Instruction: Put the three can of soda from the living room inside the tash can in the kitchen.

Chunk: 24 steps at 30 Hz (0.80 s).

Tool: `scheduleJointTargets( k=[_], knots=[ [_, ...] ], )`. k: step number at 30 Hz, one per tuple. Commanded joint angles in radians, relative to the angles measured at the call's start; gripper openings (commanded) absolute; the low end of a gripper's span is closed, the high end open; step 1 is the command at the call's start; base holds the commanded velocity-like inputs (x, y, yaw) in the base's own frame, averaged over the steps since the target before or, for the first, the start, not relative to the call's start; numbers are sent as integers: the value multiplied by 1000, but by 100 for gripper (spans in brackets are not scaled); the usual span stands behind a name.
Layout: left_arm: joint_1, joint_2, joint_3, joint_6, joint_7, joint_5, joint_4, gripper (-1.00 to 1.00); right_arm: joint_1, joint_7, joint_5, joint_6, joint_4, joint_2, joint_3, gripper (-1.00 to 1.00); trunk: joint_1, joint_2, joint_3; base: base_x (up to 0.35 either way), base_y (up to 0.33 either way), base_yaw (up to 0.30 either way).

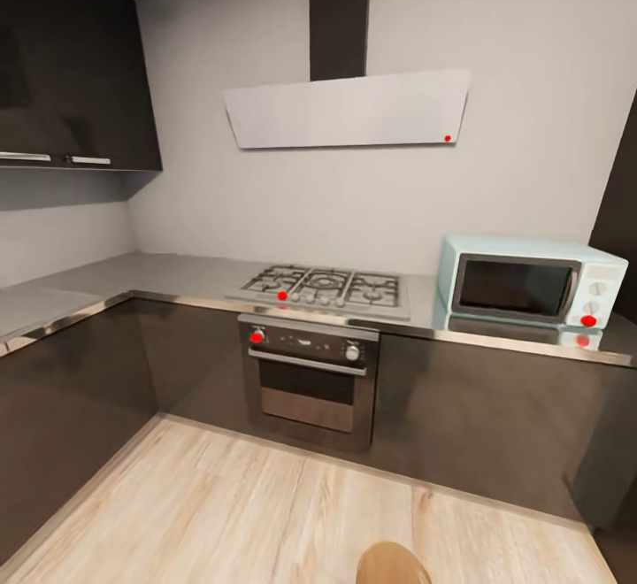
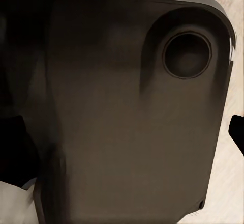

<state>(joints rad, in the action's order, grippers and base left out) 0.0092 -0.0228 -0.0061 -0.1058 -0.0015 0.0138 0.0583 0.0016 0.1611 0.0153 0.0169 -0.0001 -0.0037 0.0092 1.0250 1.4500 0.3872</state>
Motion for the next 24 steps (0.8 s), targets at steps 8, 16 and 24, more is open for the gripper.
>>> scheduleJointTargets(
  k=[8,16,24],
  knots=[
    [0,0,0,0,0,0,0,100,0,1,0,0,0,-1,0,100,0,0,0,171,77,0],
    [0,-9,0,0,2,0,0,100,0,3,0,0,0,0,0,100,0,0,0,270,-50,0],
    [0,-16,-1,-8,5,1,1,100,0,3,0,0,1,0,0,100,0,0,0,196,-177,0]
  ],
)
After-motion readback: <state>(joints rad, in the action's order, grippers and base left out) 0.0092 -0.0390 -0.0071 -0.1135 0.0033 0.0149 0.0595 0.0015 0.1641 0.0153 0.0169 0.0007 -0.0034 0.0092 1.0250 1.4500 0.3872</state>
